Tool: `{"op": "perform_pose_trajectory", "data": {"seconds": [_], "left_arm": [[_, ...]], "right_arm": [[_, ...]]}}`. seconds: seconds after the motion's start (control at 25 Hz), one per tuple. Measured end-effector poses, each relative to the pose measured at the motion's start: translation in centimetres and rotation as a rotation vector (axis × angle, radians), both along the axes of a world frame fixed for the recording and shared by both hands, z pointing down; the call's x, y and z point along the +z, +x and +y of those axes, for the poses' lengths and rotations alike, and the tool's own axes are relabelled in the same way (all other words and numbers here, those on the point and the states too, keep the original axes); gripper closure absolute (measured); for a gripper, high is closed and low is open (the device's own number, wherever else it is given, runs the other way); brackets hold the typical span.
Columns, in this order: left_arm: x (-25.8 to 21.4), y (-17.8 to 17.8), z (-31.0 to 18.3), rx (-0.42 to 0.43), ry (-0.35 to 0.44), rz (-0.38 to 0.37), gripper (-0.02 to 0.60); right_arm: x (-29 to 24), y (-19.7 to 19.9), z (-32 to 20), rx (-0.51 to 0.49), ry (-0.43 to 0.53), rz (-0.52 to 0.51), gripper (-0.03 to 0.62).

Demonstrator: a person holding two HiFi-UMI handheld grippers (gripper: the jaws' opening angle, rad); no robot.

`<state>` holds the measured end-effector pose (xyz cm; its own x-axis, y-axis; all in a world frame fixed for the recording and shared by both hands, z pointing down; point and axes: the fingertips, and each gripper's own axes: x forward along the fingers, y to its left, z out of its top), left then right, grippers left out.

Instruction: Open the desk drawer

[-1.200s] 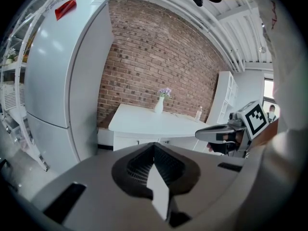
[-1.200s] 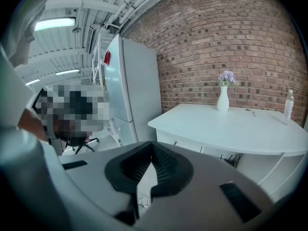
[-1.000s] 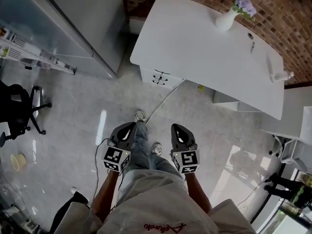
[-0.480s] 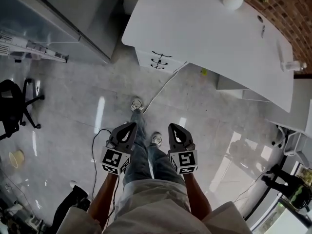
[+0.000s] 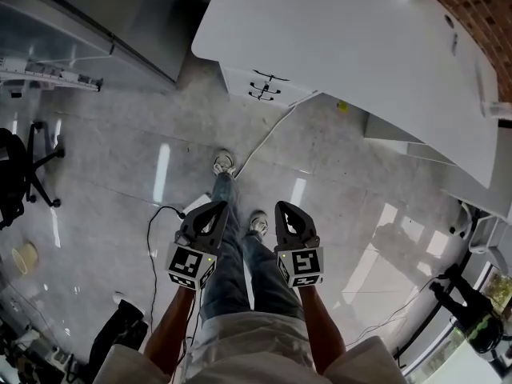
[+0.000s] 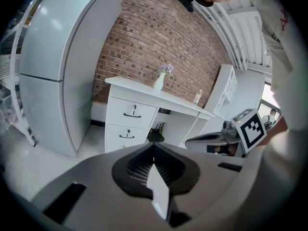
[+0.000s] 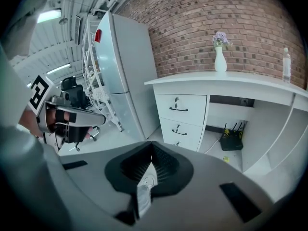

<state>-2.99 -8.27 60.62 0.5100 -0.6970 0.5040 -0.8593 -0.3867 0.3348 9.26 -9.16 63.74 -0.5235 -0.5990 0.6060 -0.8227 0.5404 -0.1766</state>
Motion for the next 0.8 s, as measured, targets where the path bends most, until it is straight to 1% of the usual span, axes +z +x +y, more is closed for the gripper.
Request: {"op": "perform_pose_trajectory", "data": {"seconds": [0.12,0.24,0.32,0.36,0.4,0.52,0.6,0.68,0.72,0.8], "left_arm": [[0.8,-0.3,-0.5,-0.005,-0.002,0.001,0.569],[1.0,-1.0,-0.7,-0.025,-0.004,-0.014,0.569],[0.7,-1.4,-1.0,-0.038,-0.002,-0.014,0.569],[0.4,-1.6,-1.2,-0.041,0.003,-0.016,0.569],[0.2,-1.7,-1.3,-0.043,0.009,-0.02,0.569],[-0.1,-1.9,-1.9,-0.053,0.028,-0.027,0.569],[-0.1,-1.8,-2.0,-0.053,0.033,-0.025,0.569],[0.1,-1.7,-1.9,-0.051,0.03,-0.021,0.569],[0.3,-1.7,-1.8,-0.052,0.027,-0.018,0.569],[0.6,-1.7,-1.6,-0.055,0.023,-0.013,0.569]], "right_arm": [[0.8,-0.2,-0.4,0.004,-0.006,0.002,0.577],[1.1,-0.3,-0.5,0.017,-0.013,0.003,0.577],[0.9,-0.3,-0.7,0.034,-0.02,-0.02,0.577],[0.7,-0.4,-0.8,0.05,-0.027,-0.052,0.577],[0.4,-0.4,-1.0,0.073,-0.038,-0.103,0.577],[-0.3,-0.5,-1.8,0.178,-0.093,-0.322,0.577],[-0.3,-0.6,-2.1,0.235,-0.131,-0.443,0.577],[0.0,-0.8,-2.2,0.301,-0.191,-0.58,0.577],[0.2,-0.8,-2.4,0.352,-0.233,-0.682,0.577],[0.7,-0.4,-2.8,0.468,-0.315,-0.948,0.577]]}}
